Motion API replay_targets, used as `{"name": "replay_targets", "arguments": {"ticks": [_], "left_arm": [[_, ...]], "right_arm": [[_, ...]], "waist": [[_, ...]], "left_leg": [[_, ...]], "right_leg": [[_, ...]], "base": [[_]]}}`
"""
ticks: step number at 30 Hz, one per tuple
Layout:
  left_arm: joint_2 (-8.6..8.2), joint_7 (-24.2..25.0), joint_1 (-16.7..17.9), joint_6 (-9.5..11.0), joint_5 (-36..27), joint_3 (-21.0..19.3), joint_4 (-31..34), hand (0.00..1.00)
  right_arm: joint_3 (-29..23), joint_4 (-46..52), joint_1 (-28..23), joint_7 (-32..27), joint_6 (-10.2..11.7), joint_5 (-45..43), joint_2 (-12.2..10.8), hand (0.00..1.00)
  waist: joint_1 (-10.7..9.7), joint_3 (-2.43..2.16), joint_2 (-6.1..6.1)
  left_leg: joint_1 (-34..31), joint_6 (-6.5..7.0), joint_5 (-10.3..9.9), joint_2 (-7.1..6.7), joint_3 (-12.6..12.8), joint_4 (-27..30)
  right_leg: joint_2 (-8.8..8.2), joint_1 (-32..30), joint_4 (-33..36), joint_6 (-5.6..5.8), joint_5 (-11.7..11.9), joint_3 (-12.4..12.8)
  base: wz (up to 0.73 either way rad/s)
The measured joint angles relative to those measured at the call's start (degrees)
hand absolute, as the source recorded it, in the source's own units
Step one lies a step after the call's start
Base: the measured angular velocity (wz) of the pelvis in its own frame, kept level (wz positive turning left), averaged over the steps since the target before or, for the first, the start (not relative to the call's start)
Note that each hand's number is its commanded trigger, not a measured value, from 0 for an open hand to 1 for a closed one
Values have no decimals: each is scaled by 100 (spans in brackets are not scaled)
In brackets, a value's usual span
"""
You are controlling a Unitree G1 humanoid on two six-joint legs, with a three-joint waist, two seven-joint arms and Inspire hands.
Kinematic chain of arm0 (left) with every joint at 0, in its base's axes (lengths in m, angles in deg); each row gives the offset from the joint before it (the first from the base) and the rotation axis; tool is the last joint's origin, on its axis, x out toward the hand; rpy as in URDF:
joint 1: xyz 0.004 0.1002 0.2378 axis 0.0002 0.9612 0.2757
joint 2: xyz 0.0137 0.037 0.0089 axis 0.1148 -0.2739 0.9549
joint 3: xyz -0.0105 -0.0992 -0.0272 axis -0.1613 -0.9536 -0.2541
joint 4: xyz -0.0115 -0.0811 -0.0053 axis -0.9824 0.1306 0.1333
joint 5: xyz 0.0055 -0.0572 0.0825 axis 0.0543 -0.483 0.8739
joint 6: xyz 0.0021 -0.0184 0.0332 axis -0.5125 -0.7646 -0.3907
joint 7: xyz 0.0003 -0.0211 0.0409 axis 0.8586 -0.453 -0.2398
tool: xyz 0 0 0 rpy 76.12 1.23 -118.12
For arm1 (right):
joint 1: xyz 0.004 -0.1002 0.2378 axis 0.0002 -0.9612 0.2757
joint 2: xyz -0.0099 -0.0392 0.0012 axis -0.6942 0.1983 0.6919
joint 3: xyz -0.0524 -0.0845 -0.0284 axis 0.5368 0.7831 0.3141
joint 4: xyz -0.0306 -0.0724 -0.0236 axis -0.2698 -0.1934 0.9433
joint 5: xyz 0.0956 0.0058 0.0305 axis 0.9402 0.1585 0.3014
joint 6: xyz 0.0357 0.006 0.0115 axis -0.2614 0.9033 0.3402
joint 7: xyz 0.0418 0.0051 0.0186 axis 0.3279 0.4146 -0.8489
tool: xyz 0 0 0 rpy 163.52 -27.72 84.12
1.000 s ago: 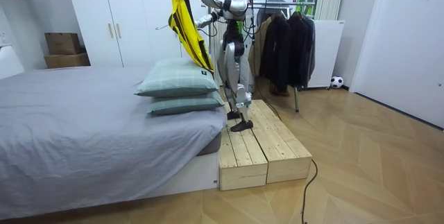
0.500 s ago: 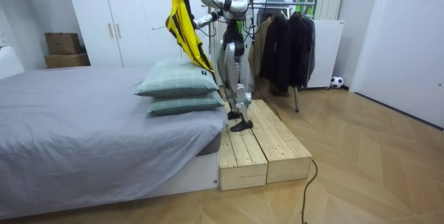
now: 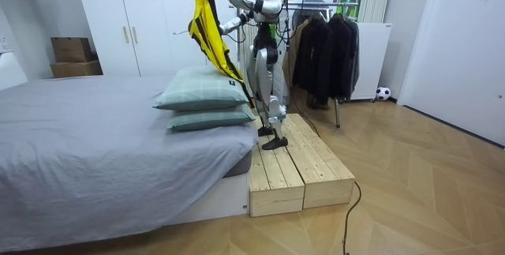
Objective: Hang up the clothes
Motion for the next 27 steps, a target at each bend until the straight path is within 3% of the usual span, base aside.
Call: {"name": "replay_targets", "arguments": {"ticks": [11,19,23,27], "left_arm": [[-19,28,0,-1,-24,-450,0,100],[42,-268,-1,147,-7,-517,1,100],[58,-349,-1,264,-24,-533,0,100],[62,-352,0,458,-23,-589,-9,100]], "right_arm": [[-407,-181,-4,107,-14,-126,37,0],[-591,-307,-31,41,-18,-749,294,0],[-621,-262,-24,-12,-17,-1322,450,0],[-690,-109,-7,-123,-16,-1980,537,0]], "waist": [[-125,-8,35],[-156,-16,30],[-124,-39,-18],[-131,-79,-146]], "left_leg": [[-36,1,1,0,-8,9],[-22,1,1,7,73,1],[-13,0,2,15,98,1],[5,0,2,35,136,2]], "right_leg": [[-11,-64,0,0,0,9],[-3,-91,12,0,0,46],[1,-100,20,0,0,109],[-3,-93,20,0,0,159]], "base": [[0],[-5],[-4],[-5]]}}
